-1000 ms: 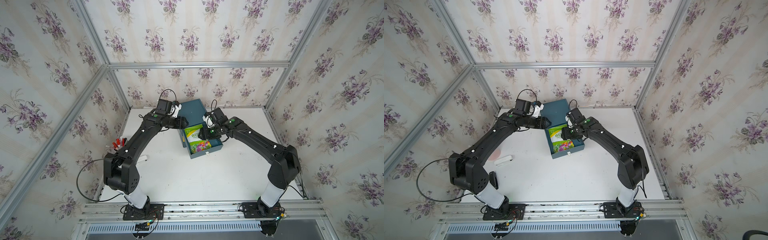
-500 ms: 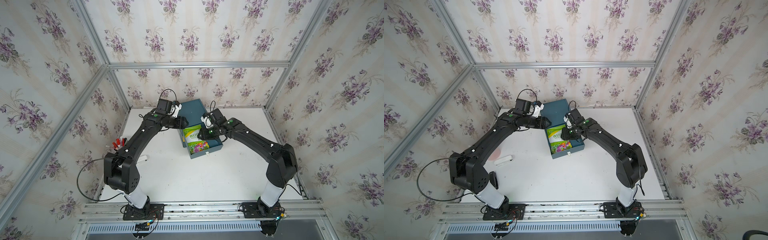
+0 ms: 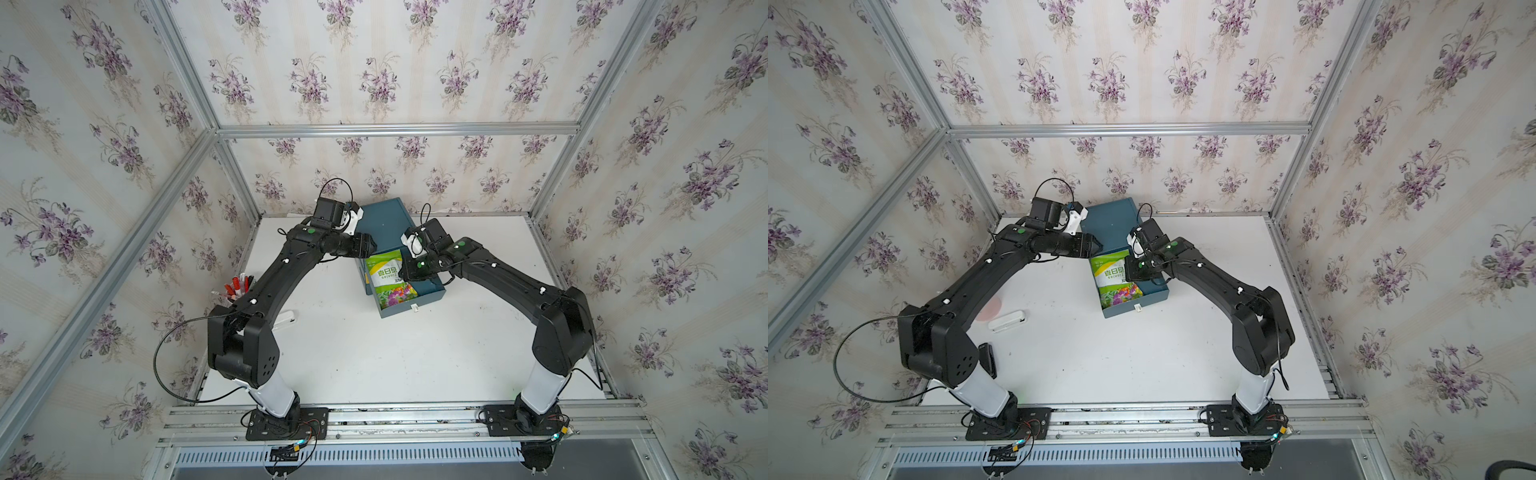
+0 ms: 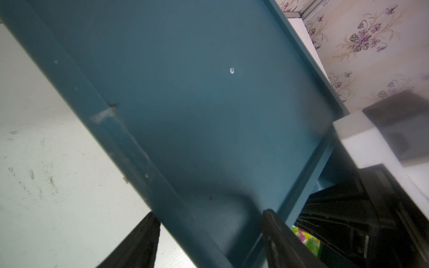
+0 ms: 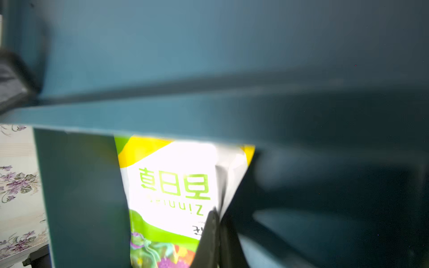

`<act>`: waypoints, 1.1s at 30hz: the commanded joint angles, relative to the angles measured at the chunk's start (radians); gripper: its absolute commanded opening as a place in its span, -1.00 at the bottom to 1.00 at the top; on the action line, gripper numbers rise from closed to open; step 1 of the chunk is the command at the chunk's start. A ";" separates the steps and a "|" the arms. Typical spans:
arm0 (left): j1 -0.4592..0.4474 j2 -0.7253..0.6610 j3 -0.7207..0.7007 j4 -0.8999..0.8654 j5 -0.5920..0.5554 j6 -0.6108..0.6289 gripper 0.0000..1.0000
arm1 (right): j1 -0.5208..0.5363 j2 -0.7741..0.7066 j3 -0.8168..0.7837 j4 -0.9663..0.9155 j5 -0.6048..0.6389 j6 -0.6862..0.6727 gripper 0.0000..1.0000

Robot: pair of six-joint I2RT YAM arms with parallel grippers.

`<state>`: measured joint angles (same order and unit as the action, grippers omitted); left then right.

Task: Take the seed bags out of the drawer
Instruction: Pick up the seed packet from the drawer.

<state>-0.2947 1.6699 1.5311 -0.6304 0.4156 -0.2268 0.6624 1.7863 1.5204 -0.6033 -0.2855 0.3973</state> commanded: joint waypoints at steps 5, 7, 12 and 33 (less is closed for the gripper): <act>-0.001 0.006 0.006 -0.047 -0.005 0.021 0.44 | -0.001 -0.011 0.007 0.017 -0.007 0.012 -1.00; -0.001 0.005 0.007 -0.049 -0.006 0.023 0.44 | -0.007 -0.021 0.011 0.019 -0.006 0.017 -1.00; 0.000 0.004 0.006 -0.054 -0.013 0.027 0.44 | -0.019 -0.061 0.025 0.014 -0.004 0.031 -1.00; -0.001 0.003 0.016 -0.058 -0.019 0.021 0.44 | -0.059 -0.194 0.038 -0.080 -0.023 0.031 -1.00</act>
<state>-0.2951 1.6699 1.5379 -0.6399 0.4118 -0.2192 0.6071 1.6081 1.5593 -0.6785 -0.3073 0.4274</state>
